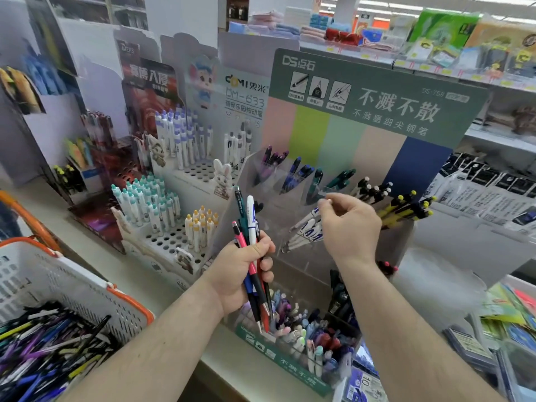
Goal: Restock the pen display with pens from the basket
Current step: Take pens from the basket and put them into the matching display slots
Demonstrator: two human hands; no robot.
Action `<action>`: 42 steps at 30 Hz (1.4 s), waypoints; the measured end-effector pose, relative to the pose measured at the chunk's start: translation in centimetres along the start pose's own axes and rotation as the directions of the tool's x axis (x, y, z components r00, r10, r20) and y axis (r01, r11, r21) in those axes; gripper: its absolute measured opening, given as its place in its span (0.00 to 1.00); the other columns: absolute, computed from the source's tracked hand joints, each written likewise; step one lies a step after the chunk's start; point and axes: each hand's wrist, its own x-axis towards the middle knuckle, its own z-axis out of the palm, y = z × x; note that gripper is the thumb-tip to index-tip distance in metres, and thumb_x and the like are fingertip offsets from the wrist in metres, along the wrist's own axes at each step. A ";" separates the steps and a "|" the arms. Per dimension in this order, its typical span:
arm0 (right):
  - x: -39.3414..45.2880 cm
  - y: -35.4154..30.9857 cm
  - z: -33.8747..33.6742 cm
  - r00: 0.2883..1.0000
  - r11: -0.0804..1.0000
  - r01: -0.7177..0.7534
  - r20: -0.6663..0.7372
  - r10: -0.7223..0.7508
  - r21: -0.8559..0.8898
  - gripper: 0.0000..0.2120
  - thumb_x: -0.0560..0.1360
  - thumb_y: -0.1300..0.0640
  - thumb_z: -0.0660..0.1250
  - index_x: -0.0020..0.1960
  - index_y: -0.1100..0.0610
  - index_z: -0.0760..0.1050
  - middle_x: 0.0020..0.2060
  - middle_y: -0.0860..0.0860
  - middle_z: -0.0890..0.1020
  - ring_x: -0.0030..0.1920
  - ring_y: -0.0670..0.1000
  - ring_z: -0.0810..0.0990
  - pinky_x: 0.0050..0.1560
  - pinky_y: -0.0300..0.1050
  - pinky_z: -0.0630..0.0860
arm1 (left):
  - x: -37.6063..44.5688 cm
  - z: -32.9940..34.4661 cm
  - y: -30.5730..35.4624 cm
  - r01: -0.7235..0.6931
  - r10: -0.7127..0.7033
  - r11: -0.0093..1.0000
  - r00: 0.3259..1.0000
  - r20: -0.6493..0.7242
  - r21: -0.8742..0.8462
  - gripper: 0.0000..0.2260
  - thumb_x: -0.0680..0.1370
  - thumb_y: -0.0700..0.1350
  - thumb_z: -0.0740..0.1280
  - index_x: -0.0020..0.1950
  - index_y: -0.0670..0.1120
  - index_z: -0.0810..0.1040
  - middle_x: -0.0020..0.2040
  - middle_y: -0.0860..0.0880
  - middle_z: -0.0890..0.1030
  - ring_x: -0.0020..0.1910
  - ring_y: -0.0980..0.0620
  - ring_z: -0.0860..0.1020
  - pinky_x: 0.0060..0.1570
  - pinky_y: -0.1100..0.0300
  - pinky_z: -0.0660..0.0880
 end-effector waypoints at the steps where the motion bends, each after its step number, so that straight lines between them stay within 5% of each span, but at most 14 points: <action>1: 0.1 0.4 0.7 0.999 0.997 0.023 0.046 -0.020 -0.075 0.09 0.77 0.51 0.69 0.54 0.52 0.85 0.46 0.48 0.85 0.52 0.50 0.80 0.62 0.50 0.74 | 0.0 0.0 0.0 -0.005 0.005 1.000 1.000 0.012 0.022 0.06 0.79 0.37 0.62 0.44 0.46 0.71 0.36 0.49 0.75 0.27 0.55 0.69 0.26 0.62 0.69; 5: 0.8 1.7 2.5 0.983 0.920 0.040 0.179 0.034 -0.391 0.13 0.76 0.42 0.64 0.52 0.44 0.85 0.53 0.48 0.84 0.64 0.55 0.73 0.68 0.51 0.59 | -0.2 0.1 0.0 -0.018 0.012 0.995 0.998 0.068 0.101 0.04 0.75 0.38 0.65 0.46 0.45 0.71 0.36 0.49 0.74 0.27 0.55 0.69 0.27 0.62 0.70; 11: 0.7 -0.9 0.9 0.968 0.885 0.036 0.238 0.085 -0.465 0.13 0.77 0.44 0.64 0.53 0.46 0.84 0.57 0.50 0.80 0.64 0.58 0.70 0.66 0.54 0.64 | -0.2 0.3 -0.5 -0.008 -0.010 0.979 0.996 0.090 0.203 0.05 0.80 0.36 0.62 0.47 0.45 0.72 0.36 0.49 0.73 0.27 0.55 0.69 0.28 0.61 0.70; 14: -0.8 -2.6 -0.4 0.978 0.977 0.067 0.205 -0.024 -0.204 0.12 0.76 0.43 0.68 0.51 0.49 0.83 0.48 0.46 0.81 0.54 0.50 0.77 0.57 0.50 0.73 | -0.1 0.4 -0.8 -0.004 -0.034 0.959 0.991 0.129 0.283 0.05 0.79 0.36 0.65 0.47 0.45 0.72 0.34 0.49 0.71 0.28 0.54 0.68 0.29 0.61 0.69; 16: -1.9 -3.7 -0.7 0.944 1.000 -0.008 0.330 0.013 -0.016 0.13 0.74 0.41 0.71 0.52 0.49 0.80 0.42 0.43 0.80 0.45 0.43 0.78 0.47 0.43 0.76 | -0.1 0.5 -1.0 0.004 -0.063 0.944 0.984 0.166 0.330 0.05 0.79 0.37 0.66 0.47 0.44 0.71 0.33 0.49 0.70 0.28 0.53 0.68 0.30 0.60 0.69; 19: -2.6 -3.6 -0.8 0.892 0.999 -0.049 0.451 0.035 0.020 0.11 0.74 0.45 0.73 0.51 0.50 0.79 0.38 0.44 0.80 0.39 0.42 0.77 0.42 0.39 0.73 | -0.1 0.8 -1.2 0.019 -0.112 0.932 0.965 0.237 0.362 0.06 0.77 0.41 0.68 0.44 0.43 0.72 0.30 0.51 0.70 0.27 0.54 0.68 0.30 0.61 0.69; 23: -2.0 -2.6 -1.9 0.951 0.959 -0.159 0.298 0.084 0.235 0.01 0.76 0.56 0.72 0.47 0.51 0.83 0.36 0.47 0.84 0.36 0.43 0.80 0.41 0.42 0.78 | -0.1 0.6 -1.3 0.131 -0.195 0.967 0.932 0.305 0.217 0.08 0.76 0.47 0.66 0.46 0.43 0.72 0.36 0.50 0.73 0.28 0.56 0.68 0.29 0.62 0.69; 27: -1.3 -2.2 -4.0 0.962 0.815 -0.265 0.084 0.260 0.515 0.06 0.76 0.62 0.72 0.43 0.52 0.82 0.32 0.46 0.82 0.31 0.43 0.77 0.35 0.37 0.75 | 0.3 0.4 -1.4 0.148 -0.151 0.989 0.960 0.237 0.030 0.11 0.73 0.50 0.70 0.45 0.44 0.73 0.36 0.49 0.75 0.25 0.56 0.68 0.25 0.63 0.68; 32: -2.1 -1.2 -4.9 0.907 0.736 -0.383 0.077 0.414 0.558 0.04 0.78 0.59 0.70 0.46 0.55 0.83 0.33 0.49 0.81 0.32 0.45 0.76 0.34 0.37 0.75 | 0.8 0.7 -1.1 0.158 -0.103 0.978 0.934 0.342 -0.137 0.20 0.63 0.50 0.82 0.45 0.46 0.76 0.37 0.49 0.75 0.24 0.57 0.69 0.25 0.63 0.70; 37: -2.4 -0.9 -5.2 0.856 0.599 -0.482 0.196 0.479 0.640 0.05 0.79 0.63 0.68 0.47 0.58 0.83 0.35 0.52 0.82 0.36 0.49 0.77 0.38 0.41 0.77 | 1.3 0.6 -0.4 0.172 -0.034 0.946 0.897 0.441 -0.277 0.21 0.65 0.54 0.80 0.45 0.45 0.74 0.34 0.52 0.73 0.25 0.59 0.69 0.27 0.65 0.70; 40: -1.4 -1.3 -5.5 0.872 0.580 -0.369 0.054 0.487 0.727 0.06 0.78 0.64 0.69 0.45 0.56 0.82 0.35 0.52 0.83 0.35 0.49 0.79 0.40 0.42 0.79 | 1.4 0.6 -0.1 0.143 -0.034 0.957 0.921 0.389 -0.253 0.20 0.63 0.52 0.82 0.45 0.45 0.76 0.34 0.52 0.73 0.25 0.58 0.69 0.26 0.64 0.71; 42: -0.2 -1.5 -5.7 0.900 0.670 -0.273 -0.062 0.431 0.691 0.07 0.77 0.64 0.70 0.43 0.55 0.82 0.35 0.51 0.83 0.33 0.47 0.79 0.40 0.41 0.80 | 1.3 0.6 0.1 0.111 -0.031 0.969 0.940 0.339 -0.221 0.21 0.63 0.50 0.82 0.47 0.46 0.76 0.35 0.52 0.73 0.24 0.57 0.69 0.25 0.63 0.70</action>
